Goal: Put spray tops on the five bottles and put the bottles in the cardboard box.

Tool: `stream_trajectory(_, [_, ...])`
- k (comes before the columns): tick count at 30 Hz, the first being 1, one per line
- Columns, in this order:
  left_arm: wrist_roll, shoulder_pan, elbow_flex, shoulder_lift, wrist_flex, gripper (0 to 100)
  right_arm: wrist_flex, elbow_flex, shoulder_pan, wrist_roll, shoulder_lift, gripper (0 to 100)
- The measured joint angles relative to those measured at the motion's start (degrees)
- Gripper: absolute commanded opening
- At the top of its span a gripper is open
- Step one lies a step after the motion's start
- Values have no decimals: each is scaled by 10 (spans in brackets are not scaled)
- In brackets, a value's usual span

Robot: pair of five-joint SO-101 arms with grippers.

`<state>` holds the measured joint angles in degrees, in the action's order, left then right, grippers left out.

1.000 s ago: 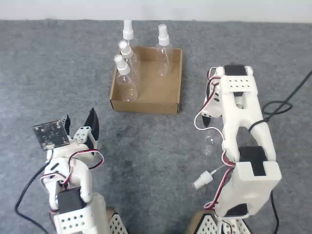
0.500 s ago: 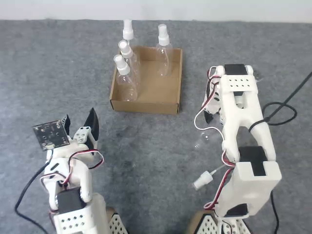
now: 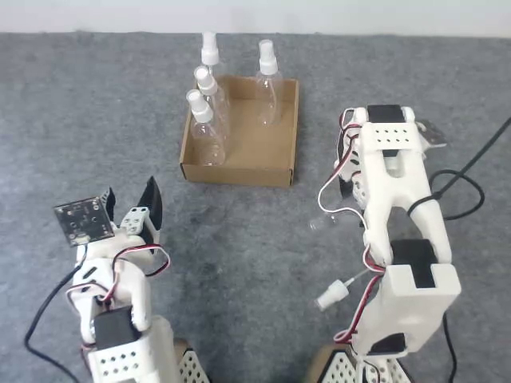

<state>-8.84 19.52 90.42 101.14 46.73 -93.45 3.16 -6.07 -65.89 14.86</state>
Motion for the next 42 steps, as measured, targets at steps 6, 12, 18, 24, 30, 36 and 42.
stream_trajectory(6, [0, 0, 0, 0, 0, 235, 0, 0, 0, -19, 0, 72])
stream_trajectory(12, [0, 0, 0, 0, 0, 235, 0, 0, -1, -19, 0, 74])
stream_trajectory(18, [0, 0, 0, 0, 0, 235, 0, 0, -1, -19, 0, 75])
stream_trajectory(24, [0, 0, 0, 0, 0, 235, 0, 0, -1, -19, 11, 89])
stream_trajectory(30, [0, 0, 0, 0, 0, 235, 0, 0, -1, -19, 47, 264])
stream_trajectory(36, [0, 0, 0, 0, 0, 235, 0, 0, -29, -19, 47, 355])
stream_trajectory(42, [0, 0, 0, 0, 0, 235, 0, 6, -50, -19, 47, 371])
